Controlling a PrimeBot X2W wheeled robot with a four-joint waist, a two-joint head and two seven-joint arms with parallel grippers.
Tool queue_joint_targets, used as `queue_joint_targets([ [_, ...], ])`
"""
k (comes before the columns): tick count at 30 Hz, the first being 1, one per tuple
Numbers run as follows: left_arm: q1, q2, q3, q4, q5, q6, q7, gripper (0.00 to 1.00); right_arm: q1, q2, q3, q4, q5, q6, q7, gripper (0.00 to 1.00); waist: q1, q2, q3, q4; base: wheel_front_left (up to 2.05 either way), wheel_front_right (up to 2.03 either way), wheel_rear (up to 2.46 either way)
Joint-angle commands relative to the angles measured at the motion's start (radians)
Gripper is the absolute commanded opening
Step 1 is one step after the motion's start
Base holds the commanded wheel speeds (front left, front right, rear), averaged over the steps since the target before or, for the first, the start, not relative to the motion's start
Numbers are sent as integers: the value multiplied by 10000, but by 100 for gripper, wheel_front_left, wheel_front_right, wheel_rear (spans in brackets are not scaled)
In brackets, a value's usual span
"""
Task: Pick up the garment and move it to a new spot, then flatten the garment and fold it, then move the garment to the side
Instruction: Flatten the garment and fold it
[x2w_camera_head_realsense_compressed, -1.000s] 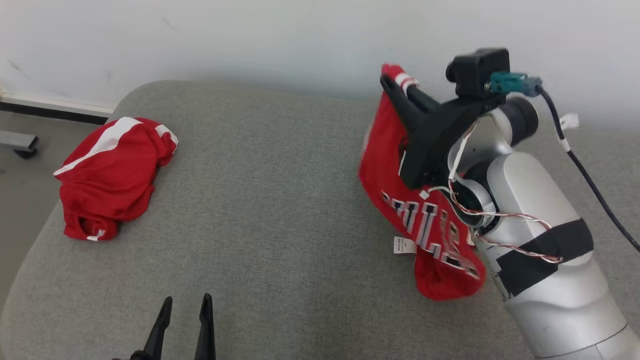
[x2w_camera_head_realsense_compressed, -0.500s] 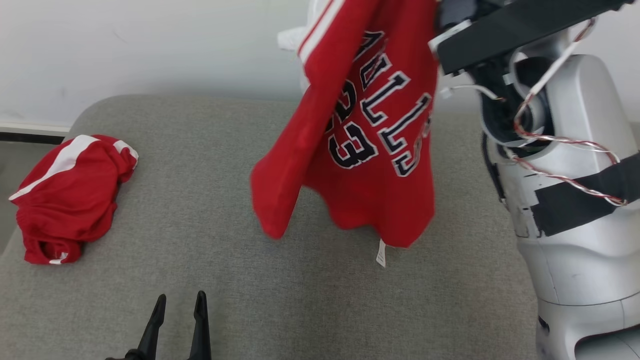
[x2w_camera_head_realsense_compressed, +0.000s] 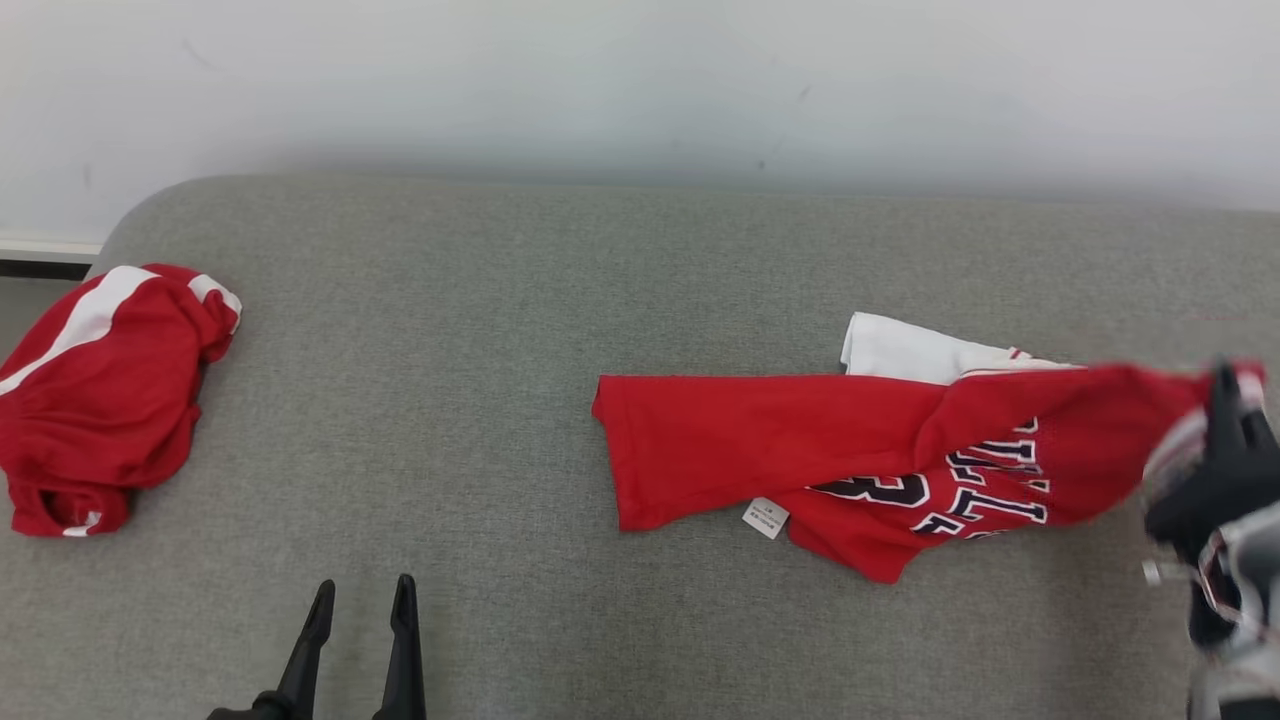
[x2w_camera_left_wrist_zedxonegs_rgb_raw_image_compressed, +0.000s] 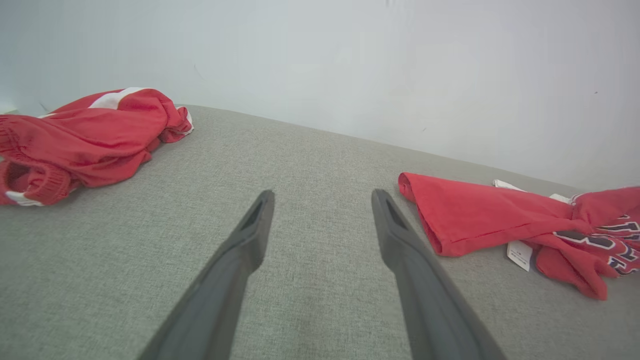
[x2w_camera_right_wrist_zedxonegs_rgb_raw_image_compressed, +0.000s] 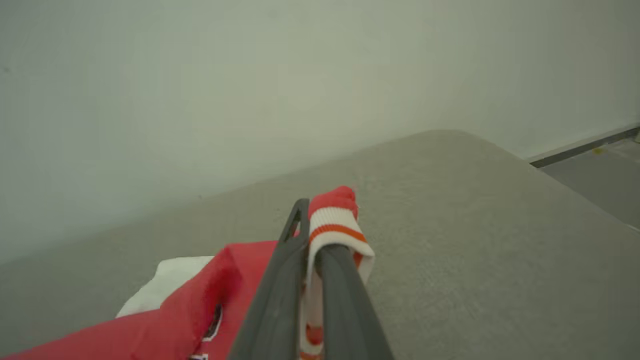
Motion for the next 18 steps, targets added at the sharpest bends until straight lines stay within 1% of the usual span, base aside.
queue_joint_targets([
  [1, -103, -7, -20, 20, 16, -23, -34, 100, 480, 130, -395, -37, -146, -22, 44, 0, 0, -1, 42, -90, 0, 0, 0],
  [5, -174, -8, -68, 48, 106, -49, -34, 100, 1439, 387, -1315, -59, -311, -22, -72, 0, 0, -1, 78, -267, 0, 0, 0],
  [8, -178, -7, -51, 94, 225, -66, -34, 100, 1812, 498, -1733, 17, -330, -22, -215, 0, 0, -1, 58, -415, 0, 0, 0],
  [12, -200, -9, -19, 119, 303, -108, -34, 100, 2007, 540, -1654, 217, -296, -22, -280, 0, 0, -1, 25, -524, 0, 0, 0],
  [15, -179, -5, -27, 173, 295, -150, -34, 100, 2256, 538, -1399, 566, -161, -22, -233, 0, 0, -1, -61, -571, 0, 0, 0],
  [16, -161, -7, -30, 189, 300, -163, -34, 100, 2325, 533, -1338, 657, -218, -22, -190, 43, 0, -1, -92, -586, 0, 0, 0],
  [17, -93, -7, -43, 219, 313, -160, -34, 100, 2487, 530, -1283, 784, -256, -22, -6, 100, 0, -1, -177, -606, 0, 0, 0],
  [18, -57, -5, -53, 238, 318, -163, -34, 100, 2583, 531, -1241, 773, -336, -22, 93, 100, 0, -1, -214, -607, 0, 0, 0],
])
